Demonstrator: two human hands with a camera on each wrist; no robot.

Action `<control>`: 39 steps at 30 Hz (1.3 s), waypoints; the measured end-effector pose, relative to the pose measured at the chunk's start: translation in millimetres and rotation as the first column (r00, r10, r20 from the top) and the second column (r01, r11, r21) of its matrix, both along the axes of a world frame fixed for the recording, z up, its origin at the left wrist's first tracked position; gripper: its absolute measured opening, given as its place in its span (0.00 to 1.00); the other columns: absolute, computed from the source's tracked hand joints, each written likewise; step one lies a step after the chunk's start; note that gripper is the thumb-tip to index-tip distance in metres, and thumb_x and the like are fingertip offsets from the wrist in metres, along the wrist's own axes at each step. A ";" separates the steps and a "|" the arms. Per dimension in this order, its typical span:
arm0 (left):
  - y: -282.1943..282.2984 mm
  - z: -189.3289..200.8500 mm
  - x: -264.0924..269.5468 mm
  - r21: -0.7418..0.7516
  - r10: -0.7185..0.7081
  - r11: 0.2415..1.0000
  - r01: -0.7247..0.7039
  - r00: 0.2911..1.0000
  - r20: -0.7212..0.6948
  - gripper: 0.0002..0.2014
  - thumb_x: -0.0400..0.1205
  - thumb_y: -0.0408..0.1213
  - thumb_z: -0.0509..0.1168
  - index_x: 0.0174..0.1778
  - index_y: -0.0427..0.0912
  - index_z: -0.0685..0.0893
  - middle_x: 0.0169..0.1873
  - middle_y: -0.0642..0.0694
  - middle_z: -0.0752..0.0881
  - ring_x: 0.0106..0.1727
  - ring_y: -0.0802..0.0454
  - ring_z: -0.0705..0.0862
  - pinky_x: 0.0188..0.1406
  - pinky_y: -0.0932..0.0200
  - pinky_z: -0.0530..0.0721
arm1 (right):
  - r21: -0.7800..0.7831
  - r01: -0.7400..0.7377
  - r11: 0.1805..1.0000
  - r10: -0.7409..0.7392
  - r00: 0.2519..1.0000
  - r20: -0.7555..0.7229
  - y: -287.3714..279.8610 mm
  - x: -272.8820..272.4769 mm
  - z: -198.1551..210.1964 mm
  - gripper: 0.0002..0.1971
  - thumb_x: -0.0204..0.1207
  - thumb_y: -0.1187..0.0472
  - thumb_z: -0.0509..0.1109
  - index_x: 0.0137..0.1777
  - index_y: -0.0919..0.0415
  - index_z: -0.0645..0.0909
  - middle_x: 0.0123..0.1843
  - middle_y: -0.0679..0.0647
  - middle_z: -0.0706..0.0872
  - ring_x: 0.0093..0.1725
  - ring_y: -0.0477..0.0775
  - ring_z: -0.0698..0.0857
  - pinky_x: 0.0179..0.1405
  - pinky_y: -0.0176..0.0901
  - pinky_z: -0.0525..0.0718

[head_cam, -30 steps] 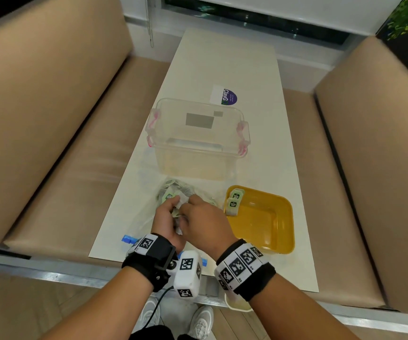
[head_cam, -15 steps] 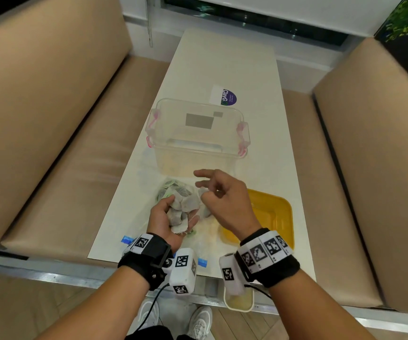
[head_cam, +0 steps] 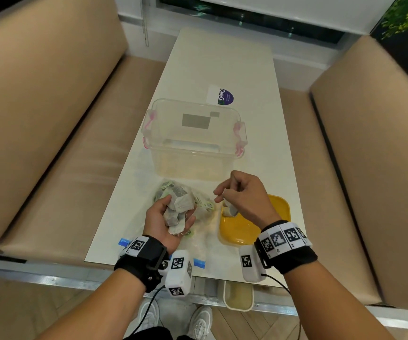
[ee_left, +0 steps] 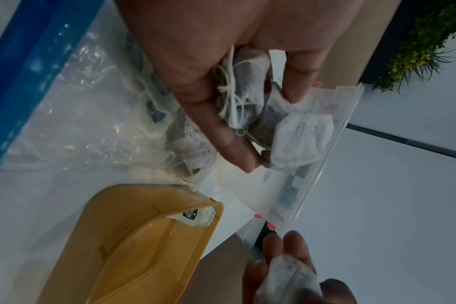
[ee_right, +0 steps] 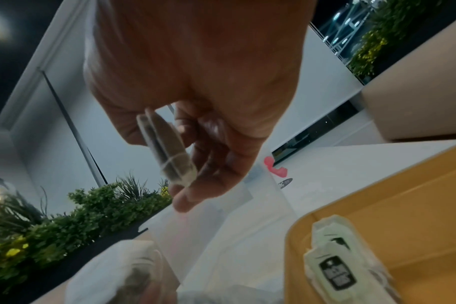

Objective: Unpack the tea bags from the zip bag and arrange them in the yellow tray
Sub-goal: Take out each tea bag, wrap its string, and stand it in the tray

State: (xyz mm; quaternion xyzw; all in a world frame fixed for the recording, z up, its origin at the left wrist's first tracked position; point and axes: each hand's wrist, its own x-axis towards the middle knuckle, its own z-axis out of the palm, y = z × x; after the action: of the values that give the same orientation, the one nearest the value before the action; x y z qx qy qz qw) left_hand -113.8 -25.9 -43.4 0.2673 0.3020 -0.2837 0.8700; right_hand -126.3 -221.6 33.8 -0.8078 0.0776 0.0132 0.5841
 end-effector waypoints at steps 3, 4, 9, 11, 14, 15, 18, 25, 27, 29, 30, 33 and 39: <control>-0.3 -0.6 -0.2 -0.013 -0.009 1.000 0.008 1.000 -0.010 0.17 0.85 0.47 0.62 0.63 0.41 0.85 0.55 0.40 0.92 0.53 0.41 0.92 0.39 0.51 0.91 | -0.142 0.010 0.990 -0.011 1.000 -0.006 -6.3 -1.2 -5.7 0.10 0.67 0.69 0.69 0.31 0.67 0.69 0.33 0.66 0.85 0.32 0.61 0.87 0.34 0.60 0.84; -0.4 -1.2 -0.1 -0.012 -0.010 1.000 0.010 1.000 -0.013 0.17 0.85 0.47 0.62 0.64 0.41 0.84 0.56 0.40 0.91 0.54 0.41 0.91 0.39 0.51 0.91 | -0.183 0.014 0.983 -0.017 1.000 -0.017 -8.9 -1.5 -7.3 0.09 0.67 0.68 0.70 0.32 0.67 0.72 0.31 0.65 0.85 0.32 0.57 0.88 0.35 0.58 0.84; -1.1 -0.8 -0.4 -0.019 -0.003 1.000 0.003 1.000 -0.007 0.17 0.85 0.47 0.62 0.63 0.41 0.84 0.54 0.40 0.92 0.51 0.41 0.92 0.40 0.51 0.92 | -0.460 -0.023 0.887 -0.012 0.997 -0.073 -29.2 -2.7 -10.2 0.06 0.72 0.66 0.71 0.37 0.54 0.83 0.42 0.49 0.87 0.44 0.51 0.84 0.42 0.43 0.81; -0.8 -1.4 -0.5 -0.018 -0.007 1.000 0.007 1.000 -0.003 0.17 0.85 0.46 0.62 0.63 0.41 0.84 0.54 0.40 0.92 0.51 0.41 0.92 0.41 0.51 0.92 | -0.604 -0.121 0.788 0.042 0.989 -0.143 -35.5 -3.6 -10.4 0.11 0.73 0.71 0.68 0.48 0.54 0.83 0.49 0.50 0.84 0.49 0.51 0.81 0.45 0.40 0.78; -2.0 -1.2 -0.5 -0.020 -0.011 1.000 0.011 1.000 -0.003 0.16 0.85 0.46 0.62 0.61 0.41 0.85 0.52 0.40 0.92 0.52 0.41 0.92 0.41 0.51 0.92 | -0.700 -0.178 0.692 0.043 0.978 -0.206 -43.0 -4.8 -9.9 0.17 0.74 0.73 0.65 0.59 0.56 0.81 0.53 0.53 0.84 0.53 0.55 0.82 0.48 0.46 0.82; -2.8 -0.6 -0.5 -0.022 -0.010 1.000 0.010 1.000 -0.004 0.15 0.85 0.46 0.61 0.60 0.41 0.85 0.51 0.40 0.92 0.52 0.40 0.91 0.41 0.51 0.92 | -0.718 -0.191 0.669 0.039 0.974 -0.222 -45.2 -4.6 -10.0 0.15 0.74 0.73 0.65 0.57 0.56 0.82 0.53 0.53 0.85 0.53 0.56 0.83 0.48 0.47 0.83; -4.3 1.5 -0.7 -0.019 -0.012 1.000 0.012 1.000 -0.003 0.14 0.86 0.46 0.61 0.57 0.40 0.86 0.50 0.39 0.93 0.53 0.40 0.91 0.41 0.51 0.91 | -0.729 -0.216 0.650 0.011 0.961 -0.275 -49.9 -3.7 -10.6 0.12 0.73 0.71 0.66 0.44 0.52 0.83 0.49 0.54 0.87 0.50 0.56 0.84 0.44 0.48 0.85; -3.9 2.8 -1.3 0.005 -0.011 1.000 0.012 1.000 -0.002 0.13 0.86 0.45 0.61 0.56 0.41 0.85 0.50 0.39 0.93 0.53 0.39 0.91 0.52 0.47 0.87 | -0.666 -0.182 0.724 -0.024 0.958 -0.287 -52.5 0.5 -12.8 0.07 0.72 0.66 0.71 0.42 0.52 0.84 0.41 0.48 0.84 0.44 0.52 0.82 0.36 0.42 0.81; -4.4 4.9 -2.0 0.009 -0.010 1.000 0.010 1.000 -0.001 0.13 0.86 0.45 0.61 0.56 0.41 0.85 0.49 0.39 0.93 0.51 0.39 0.92 0.53 0.47 0.87 | -0.653 -0.193 0.732 -0.014 0.955 -0.298 -50.4 -0.6 -18.5 0.09 0.73 0.68 0.68 0.43 0.52 0.85 0.42 0.47 0.84 0.45 0.51 0.82 0.33 0.37 0.77; -4.5 6.8 -2.8 0.008 -0.014 1.000 0.014 1.000 0.000 0.13 0.86 0.45 0.61 0.55 0.40 0.85 0.48 0.39 0.93 0.47 0.40 0.93 0.46 0.50 0.90 | -0.653 -0.216 0.725 -0.004 0.948 -0.318 -46.7 -2.2 -25.3 0.09 0.74 0.68 0.68 0.46 0.54 0.87 0.47 0.50 0.87 0.49 0.52 0.84 0.38 0.40 0.82; -4.2 7.8 -3.3 0.008 -0.016 1.000 0.016 1.000 0.000 0.13 0.87 0.46 0.61 0.54 0.40 0.85 0.47 0.39 0.93 0.45 0.40 0.93 0.42 0.52 0.90 | -0.654 -0.228 0.722 -0.001 0.944 -0.331 -45.1 -2.8 -29.4 0.09 0.74 0.67 0.69 0.48 0.53 0.88 0.48 0.50 0.87 0.49 0.52 0.84 0.42 0.43 0.84; -2.9 9.5 -4.1 0.008 -0.019 1.000 0.019 1.000 0.001 0.13 0.86 0.46 0.61 0.54 0.40 0.85 0.48 0.39 0.93 0.46 0.40 0.94 0.40 0.52 0.90 | -0.668 -0.264 0.695 0.009 0.933 -0.359 -40.0 -4.3 -41.6 0.11 0.74 0.65 0.69 0.48 0.49 0.89 0.48 0.47 0.86 0.49 0.52 0.85 0.48 0.51 0.87; -1.4 14.2 -6.2 0.014 -0.013 1.000 0.013 1.000 0.007 0.14 0.87 0.45 0.60 0.52 0.39 0.84 0.45 0.38 0.93 0.43 0.40 0.94 0.43 0.52 0.89 | -0.769 -0.331 0.547 0.052 0.930 -0.363 -33.2 -5.0 -56.0 0.15 0.75 0.65 0.67 0.57 0.49 0.88 0.55 0.51 0.88 0.53 0.56 0.86 0.45 0.48 0.86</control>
State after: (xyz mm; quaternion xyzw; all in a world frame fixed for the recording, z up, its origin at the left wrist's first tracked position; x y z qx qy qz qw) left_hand -120.0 -27.3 -29.2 0.2762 0.2994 -0.2861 0.8673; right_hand -131.3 -254.8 -22.2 -0.9770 0.0721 0.1616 0.1189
